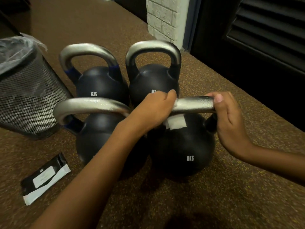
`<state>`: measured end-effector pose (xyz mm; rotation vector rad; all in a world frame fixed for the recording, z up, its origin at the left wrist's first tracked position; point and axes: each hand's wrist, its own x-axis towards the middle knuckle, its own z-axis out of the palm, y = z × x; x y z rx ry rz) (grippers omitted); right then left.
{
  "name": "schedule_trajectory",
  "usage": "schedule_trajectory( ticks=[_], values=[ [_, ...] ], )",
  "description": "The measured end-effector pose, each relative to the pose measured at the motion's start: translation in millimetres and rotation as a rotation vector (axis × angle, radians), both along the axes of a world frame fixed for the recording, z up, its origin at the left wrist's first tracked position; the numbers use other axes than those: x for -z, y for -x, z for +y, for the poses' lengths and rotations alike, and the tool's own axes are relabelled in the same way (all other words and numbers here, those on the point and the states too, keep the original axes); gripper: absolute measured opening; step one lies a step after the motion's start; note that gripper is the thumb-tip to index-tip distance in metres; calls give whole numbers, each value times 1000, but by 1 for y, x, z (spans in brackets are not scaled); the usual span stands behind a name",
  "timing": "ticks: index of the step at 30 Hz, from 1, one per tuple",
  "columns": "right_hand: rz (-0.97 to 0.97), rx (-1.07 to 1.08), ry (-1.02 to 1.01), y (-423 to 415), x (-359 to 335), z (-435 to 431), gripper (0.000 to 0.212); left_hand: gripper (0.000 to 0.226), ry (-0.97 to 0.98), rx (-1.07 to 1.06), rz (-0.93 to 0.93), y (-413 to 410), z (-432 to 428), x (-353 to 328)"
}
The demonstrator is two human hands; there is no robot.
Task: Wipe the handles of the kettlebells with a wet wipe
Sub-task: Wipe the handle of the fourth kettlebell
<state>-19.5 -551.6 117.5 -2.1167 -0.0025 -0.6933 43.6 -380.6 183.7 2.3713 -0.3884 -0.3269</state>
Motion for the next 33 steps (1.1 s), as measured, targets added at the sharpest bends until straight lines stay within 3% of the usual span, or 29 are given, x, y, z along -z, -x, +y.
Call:
schedule_trajectory(
  ticks=[4, 6, 8, 10, 12, 14, 16, 17, 22, 25, 29, 31, 33],
  values=[
    [11, -2, 6, 0, 0, -1, 35, 43, 44, 47, -254, 14, -8, 4],
    [3, 5, 9, 0, 0, 0, 34, 42, 142, 71, -280, 19, -3, 8],
    [0, 9, 13, 0, 0, 0, 33, 39, 199, 39, -216, 20, 5, 10],
    [1, 9, 17, 0, -1, 0, 33, 44, 200, -61, -28, 15, 9, 8],
    [6, 11, 13, 0, 0, 0, 35, 47, 106, -117, 94, 10, 6, 6],
    [13, 14, 11, 0, 0, 0, 35, 43, -20, -73, 0, 7, -2, 6],
    [25, 17, 11, 0, -1, 0, 34, 52, -101, 72, -332, 16, -9, 6],
    [28, 16, 8, 1, -1, 0, 34, 56, -118, 129, -389, 21, -12, 4],
    [42, 24, 8, 3, -2, 1, 37, 40, -7, 104, -578, 32, -15, 21],
    [53, 29, 11, 2, -2, 2, 36, 28, 142, 21, -504, 19, 6, 29],
    [44, 24, 10, 1, -1, 1, 39, 39, 223, -173, -246, 16, 10, 31],
    [45, 22, 0, 2, -1, 2, 38, 30, 172, -144, -299, 22, 0, 26],
    [45, 20, -8, 1, -1, 2, 36, 24, 88, -45, -488, 27, -11, 21]
  ],
)
